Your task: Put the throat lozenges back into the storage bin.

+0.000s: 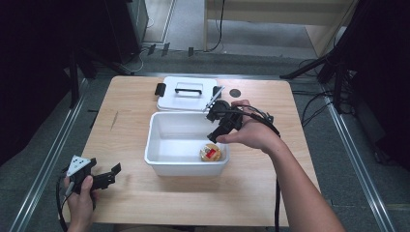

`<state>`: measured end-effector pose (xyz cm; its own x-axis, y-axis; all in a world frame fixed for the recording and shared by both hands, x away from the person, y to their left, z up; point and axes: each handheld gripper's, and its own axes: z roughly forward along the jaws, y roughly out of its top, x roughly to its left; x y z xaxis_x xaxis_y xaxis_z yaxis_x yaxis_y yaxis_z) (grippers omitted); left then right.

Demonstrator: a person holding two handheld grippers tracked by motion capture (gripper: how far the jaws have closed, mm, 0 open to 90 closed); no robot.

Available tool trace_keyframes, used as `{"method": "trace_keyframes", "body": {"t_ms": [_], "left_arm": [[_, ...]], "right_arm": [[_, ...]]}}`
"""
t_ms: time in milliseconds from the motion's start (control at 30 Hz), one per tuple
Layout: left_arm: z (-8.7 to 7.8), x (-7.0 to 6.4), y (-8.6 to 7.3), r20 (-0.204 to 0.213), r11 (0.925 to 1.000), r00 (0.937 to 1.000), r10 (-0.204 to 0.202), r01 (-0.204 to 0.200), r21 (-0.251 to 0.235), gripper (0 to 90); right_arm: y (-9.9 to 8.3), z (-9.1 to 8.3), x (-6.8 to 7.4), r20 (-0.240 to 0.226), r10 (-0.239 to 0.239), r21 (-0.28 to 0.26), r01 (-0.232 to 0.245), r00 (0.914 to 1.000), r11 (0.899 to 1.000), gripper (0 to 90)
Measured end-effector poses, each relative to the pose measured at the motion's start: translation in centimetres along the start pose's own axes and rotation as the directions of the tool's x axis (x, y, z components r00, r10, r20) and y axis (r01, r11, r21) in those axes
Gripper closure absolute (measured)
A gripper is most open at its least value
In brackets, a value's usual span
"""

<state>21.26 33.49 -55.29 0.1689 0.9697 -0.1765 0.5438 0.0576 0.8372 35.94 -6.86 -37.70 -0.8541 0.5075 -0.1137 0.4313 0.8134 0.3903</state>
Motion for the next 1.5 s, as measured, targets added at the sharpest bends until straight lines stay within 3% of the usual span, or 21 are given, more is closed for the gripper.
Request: {"method": "trace_keyframes", "body": {"t_ms": [567, 967, 1167, 1433, 1500], "left_arm": [[0.0, 0.0, 0.0, -0.002, 1.0, 1.0, 0.006, -0.006, 0.002, 0.0], [-0.1, 0.0, 0.0, -0.001, 1.0, 1.0, 0.006, -0.006, 0.0, 0.0], [-0.1, 0.0, 0.0, -0.006, 1.0, 1.0, 0.007, -0.007, 0.002, 0.0], [-0.2, 0.0, 0.0, -0.009, 1.0, 0.9999, 0.009, -0.009, 0.004, 0.0], [-0.2, 0.0, 0.0, -0.012, 1.0, 0.9999, 0.005, -0.005, 0.001, 0.0]], "right_arm": [[-3.2, -3.2, -2.3, 0.055, 0.088, -0.057, -0.084, 0.9946, 0.995, 24.8], [-6.9, -3.2, -3.9, 0.098, 0.18, -0.082, -0.172, 0.9788, 0.982, 17.8], [-9.6, -2.9, -4.8, 0.117, 0.255, -0.118, -0.241, 0.9598, 0.963, 13.1], [-13.7, -1.8, -5.6, 0.095, 0.342, -0.195, -0.32, 0.9348, 0.927, 7.1], [-14.8, -1.4, -5.6, 0.104, 0.368, -0.208, -0.341, 0.9242, 0.917, 6.6]]}}
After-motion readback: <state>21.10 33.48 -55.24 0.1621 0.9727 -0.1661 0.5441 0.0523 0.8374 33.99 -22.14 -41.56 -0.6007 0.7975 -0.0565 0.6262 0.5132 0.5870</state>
